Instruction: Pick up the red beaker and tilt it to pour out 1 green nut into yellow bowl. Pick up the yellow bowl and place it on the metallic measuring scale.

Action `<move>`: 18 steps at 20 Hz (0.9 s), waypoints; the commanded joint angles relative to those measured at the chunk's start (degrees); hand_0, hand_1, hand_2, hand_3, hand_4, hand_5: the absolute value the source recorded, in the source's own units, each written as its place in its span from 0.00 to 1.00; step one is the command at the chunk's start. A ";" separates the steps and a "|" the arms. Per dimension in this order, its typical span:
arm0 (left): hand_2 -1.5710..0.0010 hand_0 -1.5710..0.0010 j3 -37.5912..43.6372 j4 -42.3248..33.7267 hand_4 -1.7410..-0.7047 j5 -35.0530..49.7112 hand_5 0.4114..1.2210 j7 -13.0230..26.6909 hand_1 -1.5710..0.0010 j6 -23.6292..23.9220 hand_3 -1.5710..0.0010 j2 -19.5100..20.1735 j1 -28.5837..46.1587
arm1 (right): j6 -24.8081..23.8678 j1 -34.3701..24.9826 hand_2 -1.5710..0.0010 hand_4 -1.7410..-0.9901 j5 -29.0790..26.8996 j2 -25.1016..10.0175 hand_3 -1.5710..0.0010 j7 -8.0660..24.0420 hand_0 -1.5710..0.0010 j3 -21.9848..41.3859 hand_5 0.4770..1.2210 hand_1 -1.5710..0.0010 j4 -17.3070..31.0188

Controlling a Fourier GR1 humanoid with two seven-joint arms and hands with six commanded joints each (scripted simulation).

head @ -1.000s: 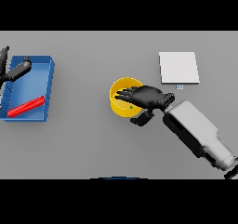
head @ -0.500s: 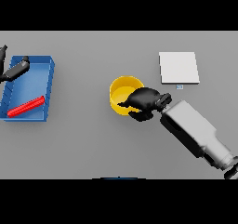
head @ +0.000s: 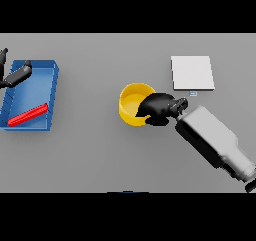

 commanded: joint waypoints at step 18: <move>1.00 1.00 0.24 -1.31 0.90 -0.10 0.40 0.25 1.00 0.35 1.00 0.72 0.20 | 4.58 -6.42 0.00 0.03 -6.08 -10.74 0.16 3.85 0.00 -7.92 1.00 0.00 -9.19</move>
